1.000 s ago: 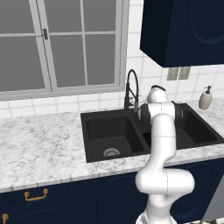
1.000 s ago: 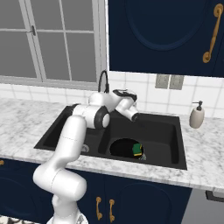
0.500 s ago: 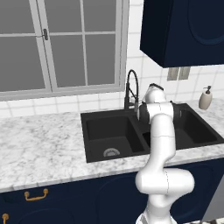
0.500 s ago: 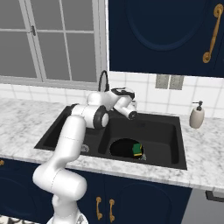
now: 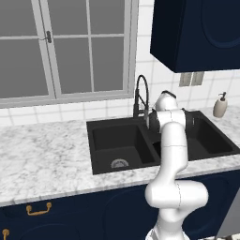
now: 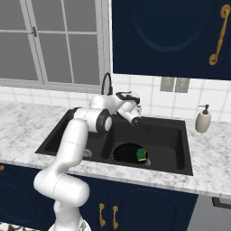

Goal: Pick the pan and sponge and place them into the sink. Then turn on the water.

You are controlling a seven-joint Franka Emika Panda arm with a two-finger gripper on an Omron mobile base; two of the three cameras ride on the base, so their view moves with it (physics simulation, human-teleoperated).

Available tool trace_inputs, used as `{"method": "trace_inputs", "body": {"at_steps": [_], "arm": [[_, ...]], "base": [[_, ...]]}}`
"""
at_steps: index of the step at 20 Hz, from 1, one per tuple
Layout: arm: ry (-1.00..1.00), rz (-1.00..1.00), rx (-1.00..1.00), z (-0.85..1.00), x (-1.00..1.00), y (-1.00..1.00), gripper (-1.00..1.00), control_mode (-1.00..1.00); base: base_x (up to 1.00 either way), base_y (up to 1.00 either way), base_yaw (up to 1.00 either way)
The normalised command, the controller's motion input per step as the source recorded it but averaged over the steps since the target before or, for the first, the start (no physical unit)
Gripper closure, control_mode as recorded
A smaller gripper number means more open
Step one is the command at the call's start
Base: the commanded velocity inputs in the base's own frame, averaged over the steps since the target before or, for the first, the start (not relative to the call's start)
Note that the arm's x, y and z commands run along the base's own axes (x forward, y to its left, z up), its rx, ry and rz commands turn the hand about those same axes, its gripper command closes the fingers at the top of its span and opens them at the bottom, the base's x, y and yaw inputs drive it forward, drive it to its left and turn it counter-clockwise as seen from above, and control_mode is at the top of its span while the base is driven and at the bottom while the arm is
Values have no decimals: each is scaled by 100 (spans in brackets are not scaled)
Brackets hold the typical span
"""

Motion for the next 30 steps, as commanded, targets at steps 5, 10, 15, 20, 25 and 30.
{"method": "trace_inputs", "body": {"at_steps": [5,10,15,20,25,30], "arm": [[12,-4,0,-71,7,-66,100,-100],[16,-1,-2,-96,1,-55,100,-100],[20,0,-4,-100,0,-46,100,-100],[6,0,4,-44,-53,-67,100,-100],[-14,0,26,21,-100,-60,100,-100],[-17,0,28,36,-93,-71,100,-100]], "base": [[0,0,0],[0,0,0],[0,0,0],[0,0,0],[0,0,0],[0,0,0]]}}
